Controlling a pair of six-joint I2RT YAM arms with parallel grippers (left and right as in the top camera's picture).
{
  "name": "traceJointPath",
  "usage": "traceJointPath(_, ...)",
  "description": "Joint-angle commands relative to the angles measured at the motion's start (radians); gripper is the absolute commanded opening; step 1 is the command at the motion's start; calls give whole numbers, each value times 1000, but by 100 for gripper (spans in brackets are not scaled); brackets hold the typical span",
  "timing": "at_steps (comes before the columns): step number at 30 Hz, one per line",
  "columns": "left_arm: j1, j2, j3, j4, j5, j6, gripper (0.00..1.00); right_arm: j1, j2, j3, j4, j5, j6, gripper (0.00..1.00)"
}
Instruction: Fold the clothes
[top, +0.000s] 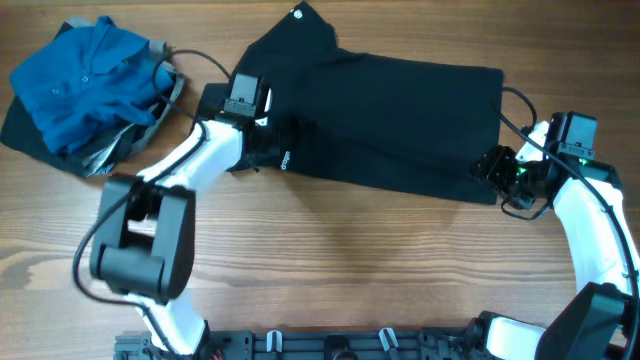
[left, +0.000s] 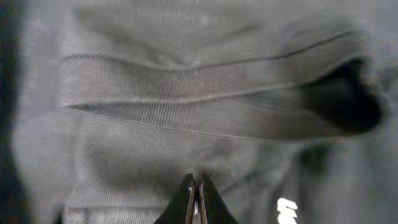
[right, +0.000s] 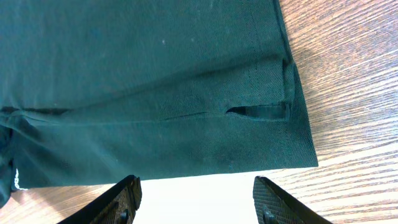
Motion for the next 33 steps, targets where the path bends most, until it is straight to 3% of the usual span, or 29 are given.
traceJointPath(1,3,76,2,99,5,-3,4,5,-4,-9,2,-15,-16,62)
traceJointPath(10,4,100,2,367,-37,-85,4,5,-4,-9,1,-15,-16,62)
traceJointPath(16,18,96,22,557,-84,-71,12,5,-4,-9,1,-15,-16,62)
traceJointPath(21,45,29,204,119,-79,-70,30,5,-4,-9,-5,-2,-16,62)
traceJointPath(24,42,2,216,-88,-42,-70,33,5,-4,-9,1,12,-16,61)
traceJointPath(26,44,16,207,-177,-44,-71,30,5,-4,-11,-11,11,-16,47)
traceJointPath(29,51,51,154,-154,-47,-93,29,6,-2,-34,-19,11,-11,18)
traceJointPath(31,67,94,117,-108,-46,-122,28,6,16,-54,-15,14,16,20)
traceJointPath(33,82,134,97,-84,-39,-131,28,6,50,-68,10,15,15,35)
